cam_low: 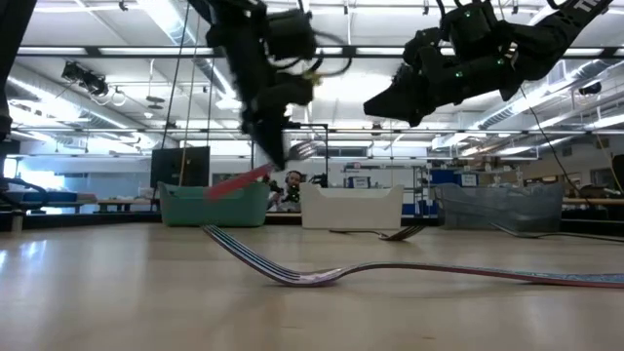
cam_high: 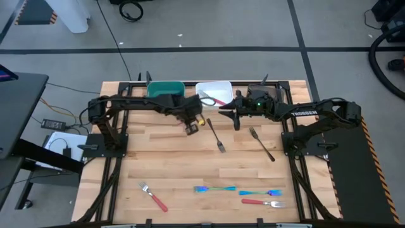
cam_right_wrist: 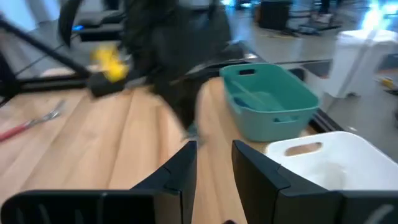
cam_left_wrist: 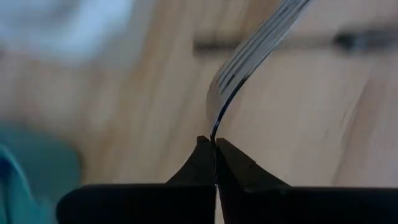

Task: Sort silverware by color (type)
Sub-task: Put the red fork into the white bin

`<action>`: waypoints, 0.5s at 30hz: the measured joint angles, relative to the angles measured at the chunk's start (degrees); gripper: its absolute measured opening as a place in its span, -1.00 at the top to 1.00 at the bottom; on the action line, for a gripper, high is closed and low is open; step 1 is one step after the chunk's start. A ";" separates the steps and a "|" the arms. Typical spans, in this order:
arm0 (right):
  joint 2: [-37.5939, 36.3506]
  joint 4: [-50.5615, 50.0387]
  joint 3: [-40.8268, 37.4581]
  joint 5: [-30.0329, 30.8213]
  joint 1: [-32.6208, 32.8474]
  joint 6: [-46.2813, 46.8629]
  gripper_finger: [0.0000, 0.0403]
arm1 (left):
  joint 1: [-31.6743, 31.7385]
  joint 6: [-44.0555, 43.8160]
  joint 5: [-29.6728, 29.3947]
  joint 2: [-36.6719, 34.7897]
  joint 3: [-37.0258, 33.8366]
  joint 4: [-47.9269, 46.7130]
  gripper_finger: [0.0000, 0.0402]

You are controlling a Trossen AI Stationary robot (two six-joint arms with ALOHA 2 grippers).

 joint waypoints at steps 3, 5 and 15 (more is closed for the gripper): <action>0.00 -1.38 0.00 -1.13 0.02 -1.45 0.46 | 0.88 3.70 0.03 0.00 1.36 7.13 0.99; 0.00 -2.12 0.00 -0.68 0.02 -2.75 0.46 | 1.43 5.93 1.24 0.00 1.45 12.21 1.00; 0.02 -0.72 0.00 0.87 1.08 -7.29 0.46 | 2.26 8.06 11.30 0.33 1.47 28.97 1.00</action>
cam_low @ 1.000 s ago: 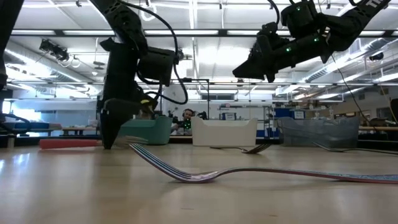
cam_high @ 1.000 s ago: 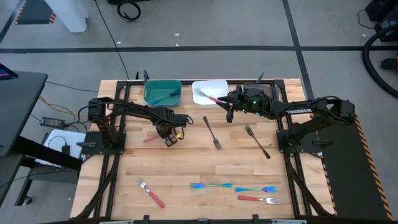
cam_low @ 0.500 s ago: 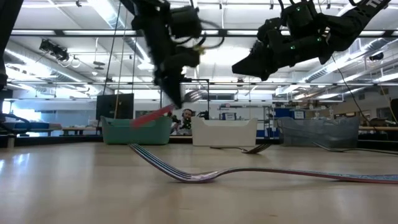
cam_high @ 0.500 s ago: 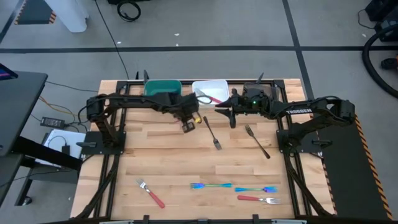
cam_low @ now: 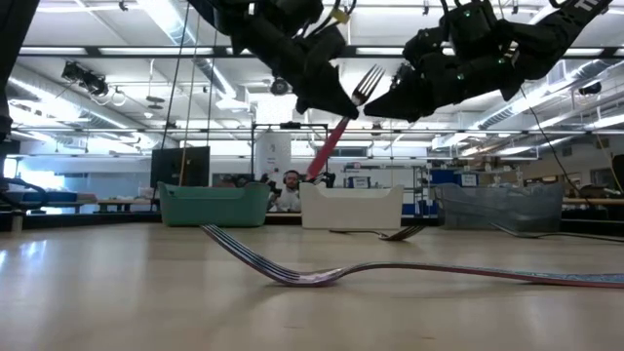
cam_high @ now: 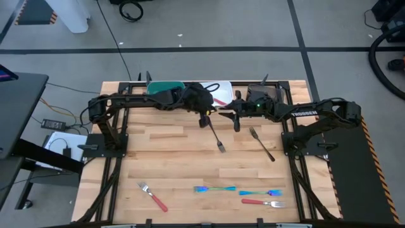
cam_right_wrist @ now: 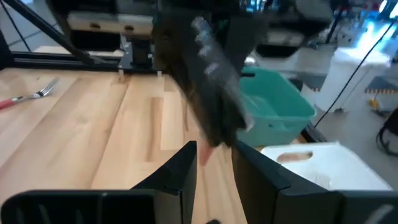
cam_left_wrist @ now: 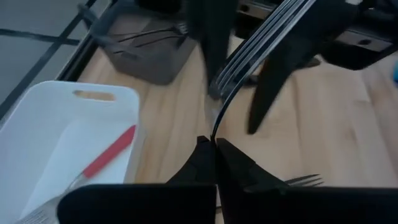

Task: Sort silverware by color (type)
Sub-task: Put the red fork into the white bin

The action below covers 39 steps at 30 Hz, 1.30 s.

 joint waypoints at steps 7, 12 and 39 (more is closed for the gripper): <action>0.09 2.82 -0.04 2.82 1.13 -0.62 0.46 | -0.26 -0.05 2.46 0.00 0.01 1.30 1.00; 0.09 5.83 -0.02 2.81 1.22 -0.65 0.46 | -0.39 0.01 3.56 0.10 0.01 1.54 1.00; 0.28 8.22 0.18 13.91 2.70 -0.80 0.96 | 2.87 2.79 5.03 0.46 0.20 -0.38 0.97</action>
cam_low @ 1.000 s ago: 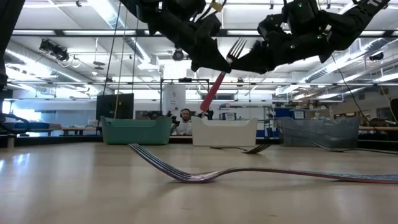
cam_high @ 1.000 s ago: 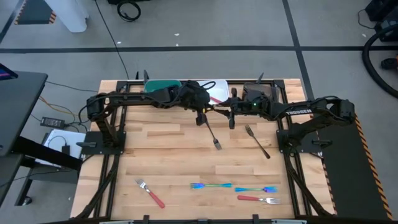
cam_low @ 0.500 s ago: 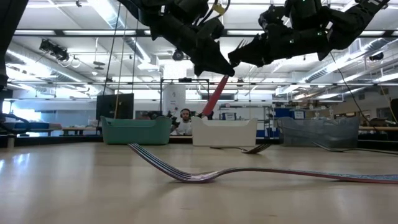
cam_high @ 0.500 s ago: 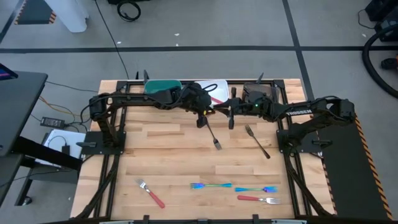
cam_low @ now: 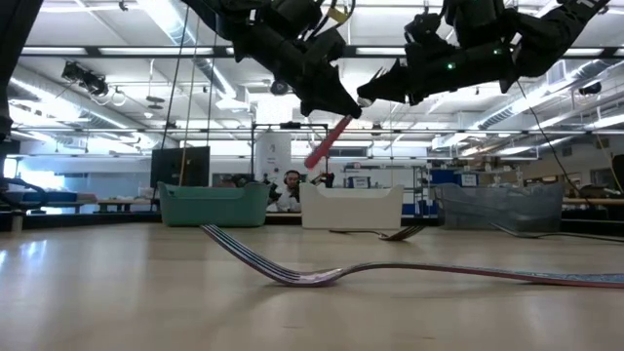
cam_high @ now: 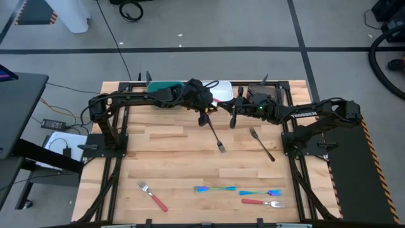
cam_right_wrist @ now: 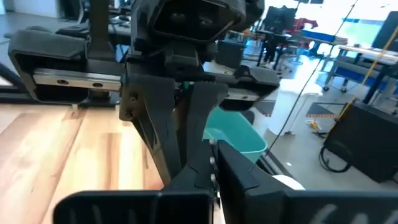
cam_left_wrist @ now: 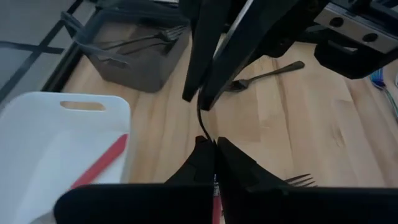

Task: Sort silverware by color (type)
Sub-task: Put the red fork into the white bin

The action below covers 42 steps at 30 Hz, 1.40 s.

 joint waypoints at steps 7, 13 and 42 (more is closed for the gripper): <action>0.02 2.82 -0.35 1.75 -0.20 0.48 0.96 | 2.59 0.99 -1.08 -2.13 -0.13 -1.56 0.78; -0.04 2.17 1.51 3.32 -0.59 1.62 0.97 | 2.71 5.51 -4.74 -1.88 -0.25 -1.60 0.52; 19.07 11.14 2.99 12.88 -10.30 16.90 0.72 | 2.31 7.67 -14.31 -13.60 -0.23 -18.97 0.41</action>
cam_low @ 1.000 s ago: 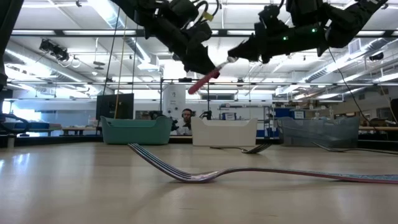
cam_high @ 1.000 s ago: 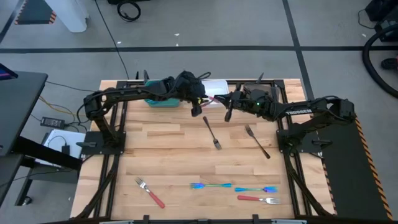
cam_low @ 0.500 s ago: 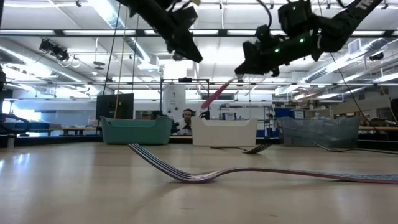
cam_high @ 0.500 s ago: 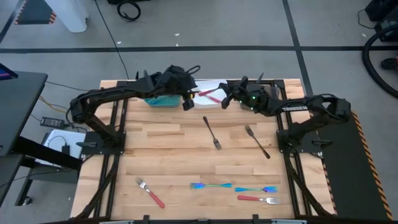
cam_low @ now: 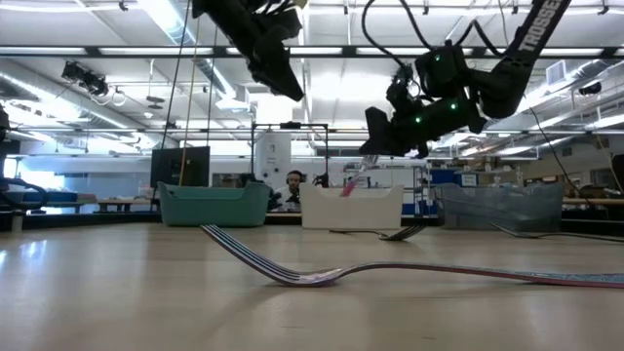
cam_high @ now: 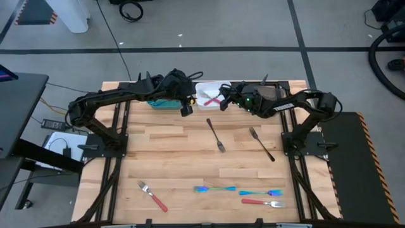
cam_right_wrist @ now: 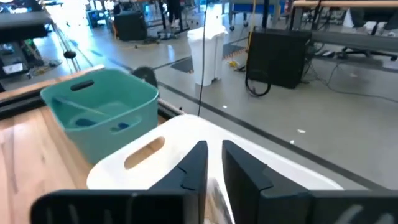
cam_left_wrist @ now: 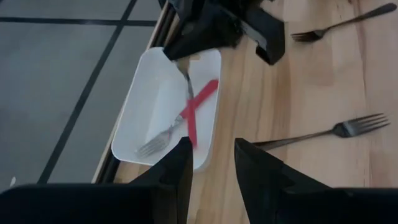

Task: Sort silverware by color (type)
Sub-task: Put the red fork into the white bin, then put the iridescent blue fork into the green bin

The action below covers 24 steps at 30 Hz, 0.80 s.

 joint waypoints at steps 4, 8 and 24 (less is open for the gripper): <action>0.64 0.10 0.00 -0.40 0.00 -0.07 0.61 | 0.00 0.56 0.02 -0.02 0.00 -0.05 0.41; -0.13 0.32 0.02 0.14 -0.21 -0.68 0.50 | 0.00 1.49 0.02 -0.02 0.00 0.08 0.41; -18.43 -16.67 0.07 -3.32 1.60 -6.41 0.40 | -1.54 -3.49 0.47 -0.02 0.00 -12.48 0.41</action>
